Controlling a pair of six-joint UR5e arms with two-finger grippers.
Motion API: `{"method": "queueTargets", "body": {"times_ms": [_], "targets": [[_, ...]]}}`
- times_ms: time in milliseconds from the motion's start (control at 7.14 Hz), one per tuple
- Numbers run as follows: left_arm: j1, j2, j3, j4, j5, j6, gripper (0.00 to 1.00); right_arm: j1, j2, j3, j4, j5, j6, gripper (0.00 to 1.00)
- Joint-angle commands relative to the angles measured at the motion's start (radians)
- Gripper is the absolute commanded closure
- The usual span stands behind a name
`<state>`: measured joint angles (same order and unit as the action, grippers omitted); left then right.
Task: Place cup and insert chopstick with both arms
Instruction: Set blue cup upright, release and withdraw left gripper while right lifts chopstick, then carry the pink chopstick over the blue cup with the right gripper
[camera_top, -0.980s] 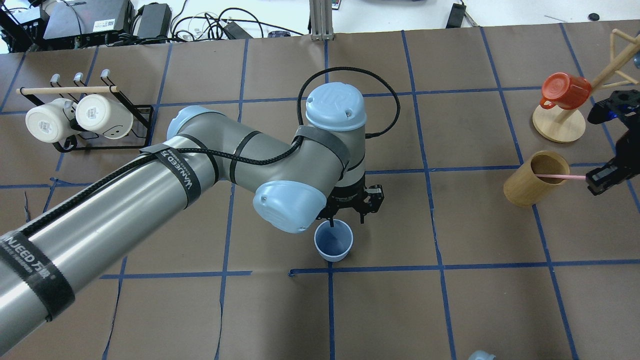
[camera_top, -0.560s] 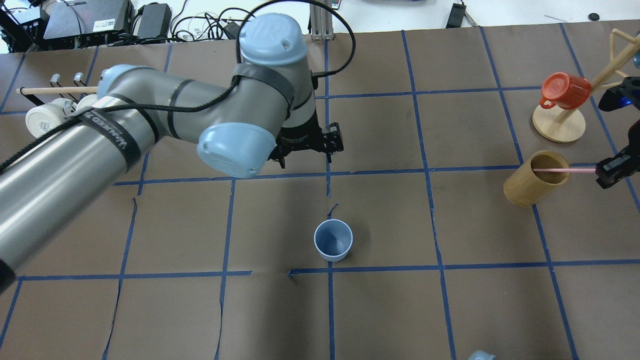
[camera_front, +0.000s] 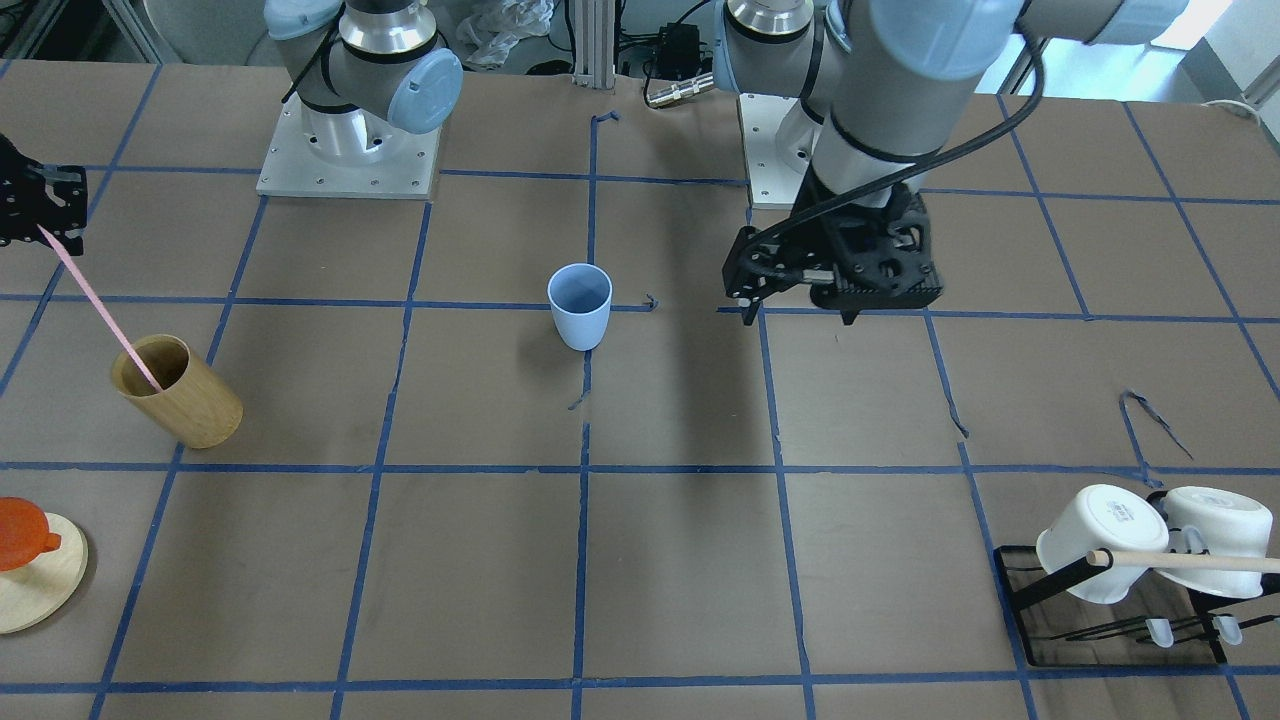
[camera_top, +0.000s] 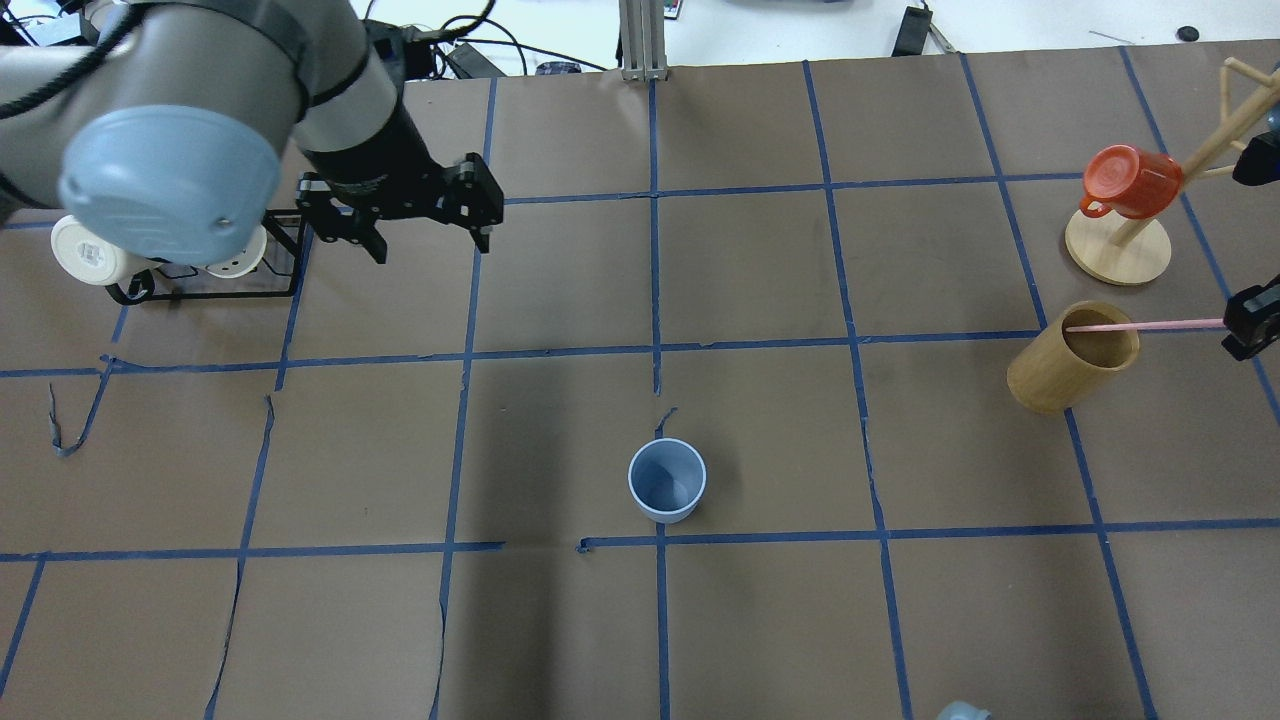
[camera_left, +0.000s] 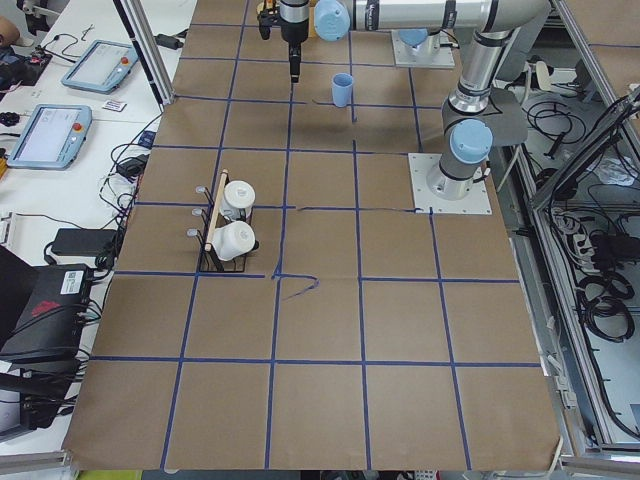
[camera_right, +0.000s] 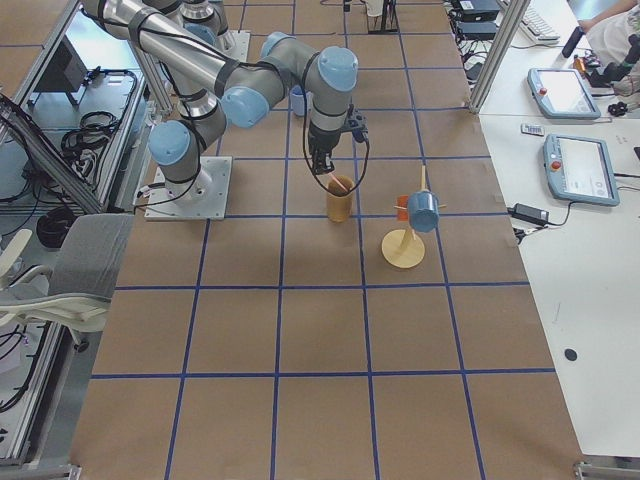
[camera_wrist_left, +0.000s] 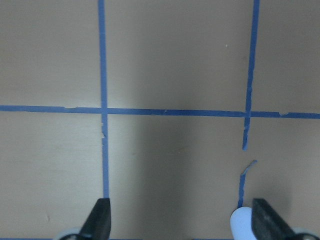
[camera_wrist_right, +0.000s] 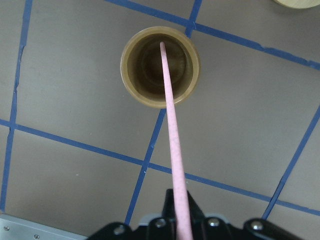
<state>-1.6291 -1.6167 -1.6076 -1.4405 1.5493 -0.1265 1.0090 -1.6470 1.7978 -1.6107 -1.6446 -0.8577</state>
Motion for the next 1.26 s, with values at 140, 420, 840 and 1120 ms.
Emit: {"method": "queueTargets", "body": {"times_ms": [140,420,840,1120], "targets": [[0.057,0.089,0.001,-0.090,0.056,0.018,0.00,0.016,0.003,-0.194,0.235,-0.035,0.057,1.00],[0.057,0.072,0.011,-0.089,0.043,0.021,0.00,0.142,0.003,-0.288,0.337,-0.040,0.229,1.00],[0.060,0.052,0.049,-0.084,-0.006,0.050,0.00,0.440,-0.007,-0.327,0.437,0.046,0.636,1.00],[0.058,0.057,0.049,-0.090,0.006,0.053,0.00,0.708,0.007,-0.319,0.407,0.194,0.976,1.00]]}}
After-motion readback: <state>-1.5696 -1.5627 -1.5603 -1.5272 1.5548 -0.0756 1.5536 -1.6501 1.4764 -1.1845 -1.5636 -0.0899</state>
